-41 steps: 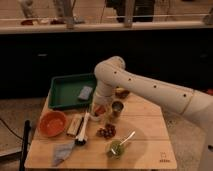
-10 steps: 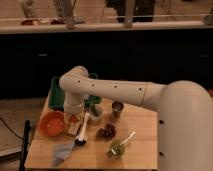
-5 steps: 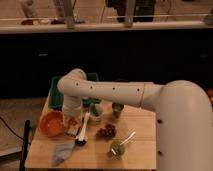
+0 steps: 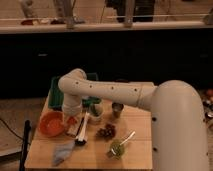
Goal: Place apple in red bowl
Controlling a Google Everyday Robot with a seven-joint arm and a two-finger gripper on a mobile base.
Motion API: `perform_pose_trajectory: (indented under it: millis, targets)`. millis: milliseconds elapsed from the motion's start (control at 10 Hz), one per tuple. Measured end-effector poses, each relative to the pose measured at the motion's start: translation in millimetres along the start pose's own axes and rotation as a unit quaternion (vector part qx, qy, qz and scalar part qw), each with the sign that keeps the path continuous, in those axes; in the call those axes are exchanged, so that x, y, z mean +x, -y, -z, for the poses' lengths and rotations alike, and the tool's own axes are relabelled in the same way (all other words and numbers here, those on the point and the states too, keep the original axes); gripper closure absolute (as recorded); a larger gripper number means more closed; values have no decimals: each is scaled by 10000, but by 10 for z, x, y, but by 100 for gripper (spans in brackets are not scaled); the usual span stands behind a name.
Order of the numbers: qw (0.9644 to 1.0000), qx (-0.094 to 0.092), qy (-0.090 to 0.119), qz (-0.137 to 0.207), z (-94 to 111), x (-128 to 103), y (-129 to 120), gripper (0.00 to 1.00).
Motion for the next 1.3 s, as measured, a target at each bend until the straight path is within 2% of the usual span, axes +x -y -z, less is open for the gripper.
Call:
perform_pose_trajectory:
  millis: [300,600,900,1300]
  targets:
    - [9993,199,244,222,-79,164,102,99]
    - [9968,306,572,468,-154,294,363,99]
    - [9935,231,914,638,-214,359,678,99]
    - [9889,-19,1318,688,-298,394,965,99]
